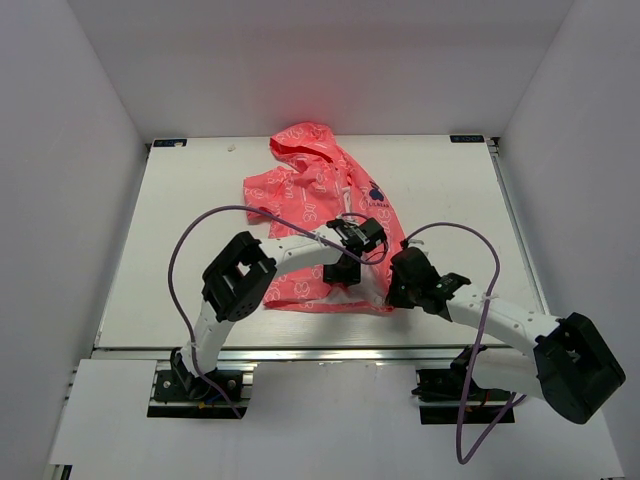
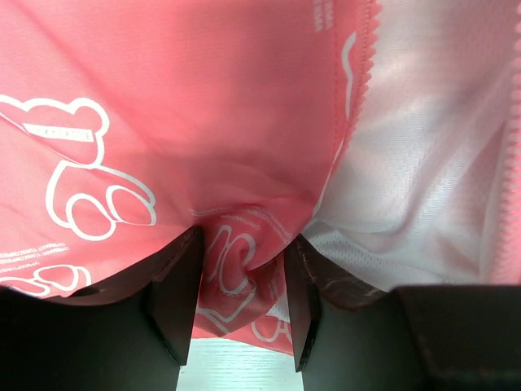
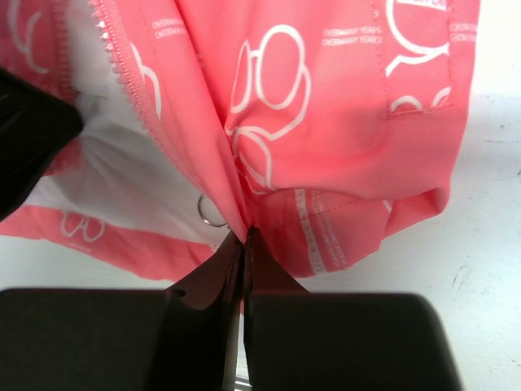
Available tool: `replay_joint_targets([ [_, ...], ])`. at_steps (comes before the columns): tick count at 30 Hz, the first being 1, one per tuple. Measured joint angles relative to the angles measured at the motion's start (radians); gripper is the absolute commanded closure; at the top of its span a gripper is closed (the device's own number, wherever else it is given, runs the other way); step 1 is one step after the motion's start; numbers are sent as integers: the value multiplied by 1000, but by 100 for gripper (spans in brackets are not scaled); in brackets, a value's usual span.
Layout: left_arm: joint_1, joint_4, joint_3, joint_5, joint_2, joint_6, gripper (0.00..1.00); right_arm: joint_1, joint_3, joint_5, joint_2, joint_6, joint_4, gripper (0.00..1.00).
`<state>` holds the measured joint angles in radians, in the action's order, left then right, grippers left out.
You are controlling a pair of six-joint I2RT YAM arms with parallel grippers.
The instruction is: Zip up the jacket
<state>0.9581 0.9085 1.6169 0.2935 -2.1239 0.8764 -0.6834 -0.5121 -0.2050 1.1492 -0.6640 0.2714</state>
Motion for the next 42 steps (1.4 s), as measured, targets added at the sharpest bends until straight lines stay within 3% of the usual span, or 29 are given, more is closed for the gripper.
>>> replay_joint_targets([
  [14, 0, 27, -26, 2, 26, -10, 41, 10, 3, -2, 14, 5, -6, 100],
  [18, 0, 26, -40, -5, 49, -23, 56, 15, 3, -2, 18, 9, -8, 100],
  [19, 0, 22, -45, -6, 56, -29, 65, 16, 3, -2, 18, 10, -8, 100],
  [22, -2, 16, -63, -16, 77, -39, 77, 16, 3, -2, 18, 12, -9, 100],
  [28, -9, -5, -80, -51, 92, -65, 81, 16, 3, -1, 18, 16, -8, 100],
  [35, -13, -49, -125, -120, 130, -129, 73, 21, 3, 6, 18, 18, -8, 100],
  [36, -13, -56, -133, -127, 135, -138, 66, 21, 3, 7, 18, 18, -8, 100],
  [38, -14, -66, -148, -148, 140, -155, 61, 21, 3, 6, 18, 19, -8, 100],
  [42, -17, -78, -171, -177, 143, -179, 61, 21, 1, 6, 18, 23, -6, 100],
])
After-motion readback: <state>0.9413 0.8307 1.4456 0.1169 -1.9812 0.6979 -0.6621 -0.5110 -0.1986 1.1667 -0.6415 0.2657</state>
